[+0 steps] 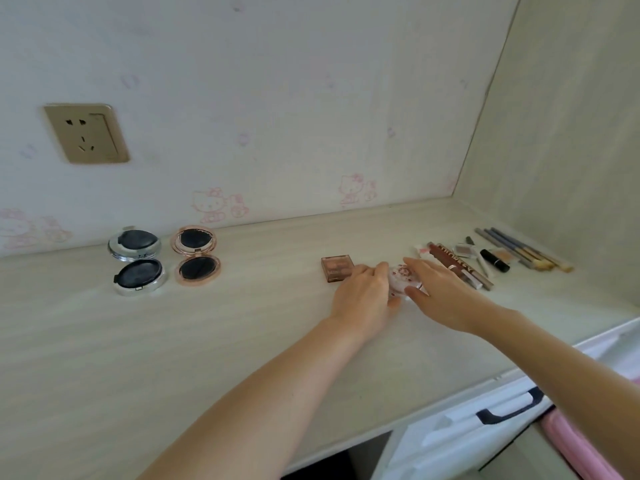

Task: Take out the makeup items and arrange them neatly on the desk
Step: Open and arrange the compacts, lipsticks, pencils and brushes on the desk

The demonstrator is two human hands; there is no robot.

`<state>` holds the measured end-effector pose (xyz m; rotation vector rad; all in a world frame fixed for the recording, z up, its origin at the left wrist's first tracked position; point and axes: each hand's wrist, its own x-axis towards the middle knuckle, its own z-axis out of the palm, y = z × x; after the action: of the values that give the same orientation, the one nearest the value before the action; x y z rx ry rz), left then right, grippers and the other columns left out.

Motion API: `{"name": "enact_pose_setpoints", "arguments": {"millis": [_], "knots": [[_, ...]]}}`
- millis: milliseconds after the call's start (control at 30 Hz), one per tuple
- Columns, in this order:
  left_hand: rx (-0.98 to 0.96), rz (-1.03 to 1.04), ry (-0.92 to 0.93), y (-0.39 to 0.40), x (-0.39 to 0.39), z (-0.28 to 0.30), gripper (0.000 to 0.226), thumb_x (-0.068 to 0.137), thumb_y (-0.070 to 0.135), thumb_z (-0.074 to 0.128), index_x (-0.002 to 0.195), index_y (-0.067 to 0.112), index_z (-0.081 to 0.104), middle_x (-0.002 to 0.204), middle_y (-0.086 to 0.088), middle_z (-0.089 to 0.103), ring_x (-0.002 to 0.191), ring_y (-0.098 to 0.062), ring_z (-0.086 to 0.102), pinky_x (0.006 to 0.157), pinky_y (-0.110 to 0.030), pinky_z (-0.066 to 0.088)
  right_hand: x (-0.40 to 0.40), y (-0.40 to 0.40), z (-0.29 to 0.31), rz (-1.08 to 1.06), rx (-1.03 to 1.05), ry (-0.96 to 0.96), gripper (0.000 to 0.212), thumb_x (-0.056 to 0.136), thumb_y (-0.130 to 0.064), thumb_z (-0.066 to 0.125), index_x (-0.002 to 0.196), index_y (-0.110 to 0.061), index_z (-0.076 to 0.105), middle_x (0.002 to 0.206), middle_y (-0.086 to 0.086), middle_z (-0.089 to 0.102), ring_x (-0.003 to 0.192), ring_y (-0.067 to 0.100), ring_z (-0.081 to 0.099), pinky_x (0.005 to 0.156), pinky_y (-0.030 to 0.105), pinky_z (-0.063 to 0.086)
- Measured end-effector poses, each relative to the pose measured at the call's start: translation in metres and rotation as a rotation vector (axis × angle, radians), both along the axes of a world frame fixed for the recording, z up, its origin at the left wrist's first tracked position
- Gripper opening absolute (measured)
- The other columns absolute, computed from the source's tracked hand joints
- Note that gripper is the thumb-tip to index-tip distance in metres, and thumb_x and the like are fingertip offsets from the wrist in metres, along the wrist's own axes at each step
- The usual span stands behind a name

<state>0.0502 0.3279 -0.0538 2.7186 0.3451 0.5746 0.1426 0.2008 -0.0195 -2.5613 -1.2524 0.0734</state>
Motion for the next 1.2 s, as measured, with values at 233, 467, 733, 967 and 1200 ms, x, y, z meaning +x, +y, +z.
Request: {"name": "enact_pose_setpoints", "arguments": {"millis": [233,467,733,967,1200], "knots": [[-0.102,0.019,-0.025,-0.006,0.009,-0.01,0.06,0.088,0.041,0.059,0.134,0.007,0.041,0.122,-0.01,0.061,0.122,-0.025,0.044,0.092,-0.036,0.042,0.005,0.0,-0.003,0.005,-0.015,0.042,0.057,0.097,-0.033,0.05,0.147,-0.013,0.03,0.148,0.008,0.039,0.14,0.024,0.029,0.111,0.037,0.028],[-0.141,0.006,-0.027,-0.008,0.01,-0.006,0.071,0.087,0.039,0.062,0.142,0.005,0.032,0.131,-0.013,0.053,0.128,-0.027,0.037,0.102,-0.033,0.035,0.006,0.004,-0.003,-0.029,0.011,0.063,0.052,0.096,-0.041,0.05,0.139,-0.013,0.042,0.129,0.007,0.055,0.118,0.023,0.05,0.092,0.03,0.039],[-0.352,-0.003,-0.177,0.012,-0.015,0.004,0.072,0.083,0.043,0.067,0.142,0.015,0.037,0.132,-0.003,0.052,0.13,-0.019,0.035,0.106,-0.029,0.032,-0.01,0.016,0.023,0.012,0.121,0.037,0.055,0.084,-0.058,0.054,0.128,-0.024,0.053,0.11,-0.005,0.066,0.097,0.011,0.062,0.085,0.03,0.048],[-0.64,0.071,-0.275,0.034,-0.053,0.017,0.079,0.067,0.044,0.083,0.133,0.02,0.046,0.117,0.005,0.061,0.104,-0.002,0.058,0.085,-0.011,0.044,-0.04,0.032,0.041,0.086,0.206,0.157,0.048,0.079,-0.062,0.054,0.122,-0.039,0.055,0.109,-0.016,0.065,0.095,-0.002,0.062,0.087,0.024,0.049],[-0.93,0.103,-0.315,0.064,-0.11,0.028,0.056,0.059,0.029,0.09,0.107,0.025,0.061,0.101,0.009,0.071,0.087,-0.004,0.069,0.07,-0.015,0.052,-0.075,0.06,0.041,0.231,0.264,0.283,0.041,0.088,-0.041,0.06,0.127,-0.03,0.055,0.117,-0.014,0.064,0.098,-0.004,0.06,0.078,0.005,0.043]]}}
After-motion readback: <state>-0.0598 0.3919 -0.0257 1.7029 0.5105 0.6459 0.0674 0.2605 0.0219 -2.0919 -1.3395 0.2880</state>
